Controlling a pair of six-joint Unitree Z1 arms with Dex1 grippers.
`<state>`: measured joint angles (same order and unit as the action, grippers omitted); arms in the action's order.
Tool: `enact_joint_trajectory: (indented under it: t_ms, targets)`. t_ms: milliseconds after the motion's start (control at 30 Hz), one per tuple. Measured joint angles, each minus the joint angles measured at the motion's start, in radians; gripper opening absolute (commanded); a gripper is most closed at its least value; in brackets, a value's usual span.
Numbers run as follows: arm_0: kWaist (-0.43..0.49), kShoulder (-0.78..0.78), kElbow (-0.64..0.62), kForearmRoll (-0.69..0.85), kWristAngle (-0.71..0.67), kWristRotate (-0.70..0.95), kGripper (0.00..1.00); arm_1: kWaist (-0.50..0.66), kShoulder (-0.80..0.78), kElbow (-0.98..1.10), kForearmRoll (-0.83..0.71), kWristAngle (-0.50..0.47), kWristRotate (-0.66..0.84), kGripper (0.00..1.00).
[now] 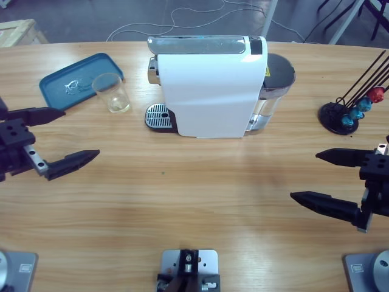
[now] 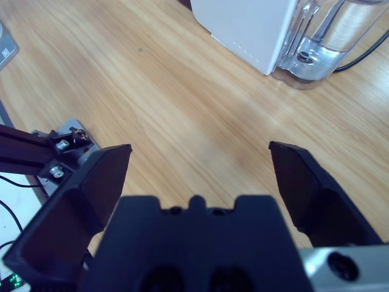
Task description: Pour coffee
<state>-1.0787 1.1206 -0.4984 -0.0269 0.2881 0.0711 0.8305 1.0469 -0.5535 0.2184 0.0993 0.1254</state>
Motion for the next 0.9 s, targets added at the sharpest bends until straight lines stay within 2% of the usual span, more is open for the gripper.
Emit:
enact_joint_trajectory:
  t_ms: [633,767,800,900]
  targets:
    - [0.0,0.002,0.0,-0.003,0.001,0.0,0.987,0.0,0.0,0.0,0.0,0.0,0.0,1.0]
    - [0.0,0.002,-0.027,-0.009,0.043,0.0,0.977,0.0,0.001,0.0,0.0,0.0,0.0,1.0]
    - [0.0,0.002,-0.055,-0.005,0.06,0.0,0.95,0.0,0.002,0.0,0.0,0.0,0.0,1.0]
    - [0.001,0.002,-0.24,0.116,0.107,0.0,0.741,0.0,0.002,0.0,0.0,0.0,0.0,1.0]
